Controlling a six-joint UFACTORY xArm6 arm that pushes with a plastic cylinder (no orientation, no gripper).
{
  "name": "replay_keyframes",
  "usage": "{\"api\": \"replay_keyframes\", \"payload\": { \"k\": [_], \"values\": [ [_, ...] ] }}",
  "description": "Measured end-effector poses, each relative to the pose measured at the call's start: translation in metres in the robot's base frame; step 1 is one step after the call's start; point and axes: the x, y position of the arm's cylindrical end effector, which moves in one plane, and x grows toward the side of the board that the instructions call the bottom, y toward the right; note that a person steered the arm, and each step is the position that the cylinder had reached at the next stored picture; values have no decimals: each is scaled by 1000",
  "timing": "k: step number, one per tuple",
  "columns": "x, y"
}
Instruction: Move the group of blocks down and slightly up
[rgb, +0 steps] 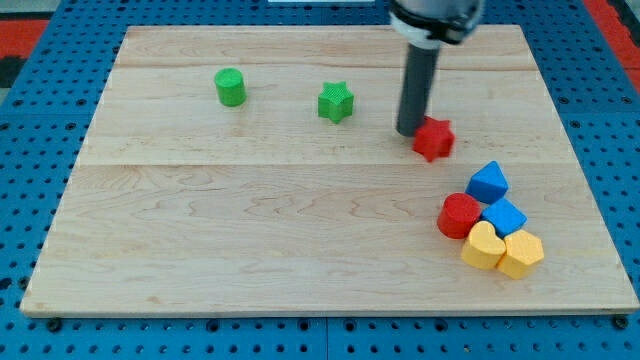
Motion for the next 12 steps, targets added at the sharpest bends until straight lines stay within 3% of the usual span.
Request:
{"api": "replay_keyframes", "payload": {
  "k": [1, 2, 3, 4, 5, 6, 7, 8, 9, 10, 11, 12],
  "values": [
    [13, 23],
    [-32, 24],
    [2, 65],
    [80, 54],
    [83, 45],
    [38, 49],
    [31, 96],
    [104, 172],
    [167, 171],
    [204, 191],
    [201, 160],
    [169, 98]
  ]
}}
